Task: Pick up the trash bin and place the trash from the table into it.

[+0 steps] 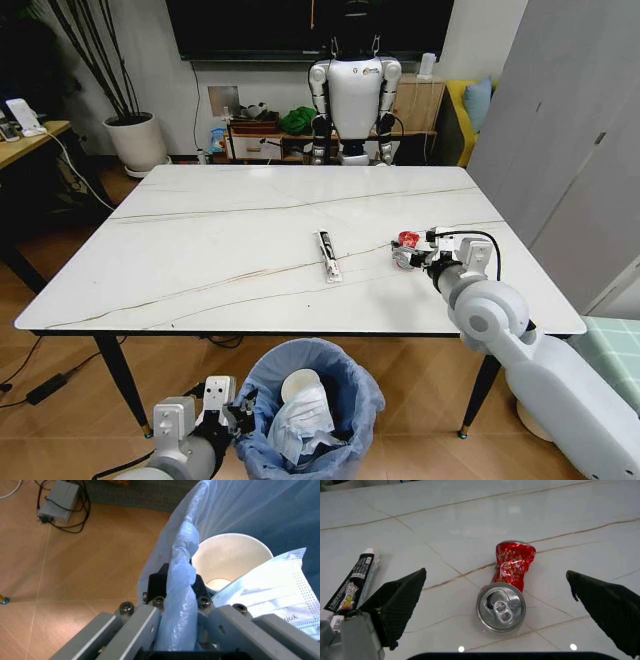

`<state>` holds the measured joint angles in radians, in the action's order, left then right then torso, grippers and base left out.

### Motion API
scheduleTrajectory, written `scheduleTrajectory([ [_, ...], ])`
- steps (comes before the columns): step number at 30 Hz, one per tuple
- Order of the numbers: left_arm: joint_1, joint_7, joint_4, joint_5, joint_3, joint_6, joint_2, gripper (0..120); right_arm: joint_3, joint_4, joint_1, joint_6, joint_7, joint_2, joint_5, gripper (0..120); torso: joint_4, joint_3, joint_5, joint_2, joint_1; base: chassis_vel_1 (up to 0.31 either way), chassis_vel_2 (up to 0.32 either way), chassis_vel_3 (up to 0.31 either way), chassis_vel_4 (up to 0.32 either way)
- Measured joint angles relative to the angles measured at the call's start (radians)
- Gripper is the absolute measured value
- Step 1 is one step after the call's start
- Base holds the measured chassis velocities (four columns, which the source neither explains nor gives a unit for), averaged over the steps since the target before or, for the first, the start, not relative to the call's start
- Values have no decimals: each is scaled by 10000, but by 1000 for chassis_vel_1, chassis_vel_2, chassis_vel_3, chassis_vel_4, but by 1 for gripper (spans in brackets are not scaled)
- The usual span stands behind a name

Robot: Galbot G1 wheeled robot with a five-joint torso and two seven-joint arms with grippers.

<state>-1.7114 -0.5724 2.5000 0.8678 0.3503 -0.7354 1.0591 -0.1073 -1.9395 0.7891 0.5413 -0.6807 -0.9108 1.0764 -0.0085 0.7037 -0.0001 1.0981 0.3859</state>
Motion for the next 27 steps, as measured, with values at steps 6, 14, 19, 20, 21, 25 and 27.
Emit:
scheduleTrajectory([
  [6, 25, 0, 0, 0, -13, 0, 35, 0, 564, 358, -517, 25, -330, -245, -39, 100, 0, -1, 0, 0, 0, 0, 0, 0, 0],
  [14, 28, 0, 0, 0, 28, 0, 30, 0, 923, 794, -669, 34, -383, -457, -253, 100, -1, -1, 0, 0, 0, 0, 0, 0, 0],
  [19, 48, 1, 0, 7, 58, 0, 19, 0, 1030, 977, -680, 23, -387, -480, -309, 100, -1, -1, 0, 0, 0, 0, 0, 0, 0],
  [20, 55, 6, 0, 7, 61, 0, 21, 0, 1048, 998, -668, 23, -383, -489, -321, 100, -1, -1, 0, 0, 0, 0, 0, 0, 0],
  [21, 55, 6, 0, 7, 61, 0, 21, 0, 1048, 998, -668, 23, -383, -489, -321, 100, -1, -1, 0, 0, 0, 0, 0, 0, 0],
  [25, 55, 31, 0, 10, 69, 0, 18, 0, 1124, 1161, -634, 23, -358, -558, -372, 100, -1, -1, 1, 0, 0, 0, 0, 0, 0],
  [27, 53, 32, 0, 12, 74, 0, 16, 0, 1126, 1180, -633, 22, -353, -564, -376, 100, -1, -1, 1, 0, 0, 0, 0, 0, 0],
])
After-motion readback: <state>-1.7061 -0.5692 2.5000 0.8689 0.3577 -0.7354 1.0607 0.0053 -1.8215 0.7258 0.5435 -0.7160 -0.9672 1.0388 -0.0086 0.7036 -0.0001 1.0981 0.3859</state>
